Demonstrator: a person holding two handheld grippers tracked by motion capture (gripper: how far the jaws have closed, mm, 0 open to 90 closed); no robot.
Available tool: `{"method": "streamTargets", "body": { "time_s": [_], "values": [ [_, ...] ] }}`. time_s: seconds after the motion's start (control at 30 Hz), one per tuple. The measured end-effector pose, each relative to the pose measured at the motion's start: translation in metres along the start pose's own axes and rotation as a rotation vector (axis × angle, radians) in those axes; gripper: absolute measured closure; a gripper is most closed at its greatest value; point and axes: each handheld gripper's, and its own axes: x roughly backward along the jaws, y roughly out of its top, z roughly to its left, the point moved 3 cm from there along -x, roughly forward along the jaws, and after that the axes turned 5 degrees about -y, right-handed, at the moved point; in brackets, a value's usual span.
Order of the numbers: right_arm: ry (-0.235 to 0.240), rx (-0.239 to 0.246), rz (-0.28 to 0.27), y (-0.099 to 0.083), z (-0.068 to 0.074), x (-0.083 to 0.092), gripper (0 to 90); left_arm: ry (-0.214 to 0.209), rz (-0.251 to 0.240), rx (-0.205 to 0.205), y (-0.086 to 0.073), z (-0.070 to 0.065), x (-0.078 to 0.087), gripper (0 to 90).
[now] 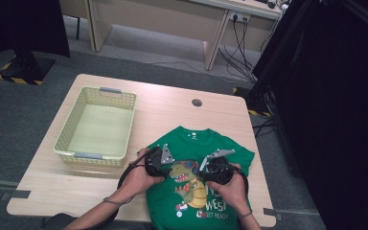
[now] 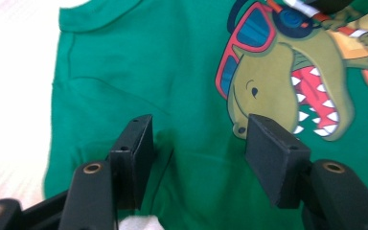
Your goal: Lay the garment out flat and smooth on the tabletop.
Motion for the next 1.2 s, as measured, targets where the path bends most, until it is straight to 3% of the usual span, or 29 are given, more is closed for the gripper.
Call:
{"method": "streamTargets", "body": {
  "time_s": [0.33, 0.47, 0.53, 0.63, 0.93, 1.2],
  "values": [
    [0.014, 0.020, 0.022, -0.014, 0.012, 0.012, 53.7, -0.024, 0.011, -0.004, -0.005, -0.006, 0.001, 43.0],
    [0.049, 0.024, 0.047, -0.017, 0.014, 0.016, 53.0, -0.024, 0.016, 0.003, -0.009, -0.006, 0.005, 43.3],
    [0.064, 0.005, 0.027, -0.016, 0.012, 0.019, 53.0, -0.019, 0.024, 0.011, -0.011, -0.004, 0.007, 43.3],
    [0.035, -0.033, -0.017, -0.012, 0.000, 0.024, 51.8, -0.014, 0.033, 0.023, -0.014, -0.002, 0.010, 43.1],
    [-0.039, -0.166, -0.037, -0.009, -0.050, 0.025, 50.4, -0.007, 0.035, 0.078, -0.023, 0.003, 0.016, 42.6],
    [-0.052, -0.173, 0.029, -0.013, -0.062, 0.008, 49.7, 0.020, 0.050, 0.088, -0.017, 0.009, 0.011, 42.9]
  ]
}}
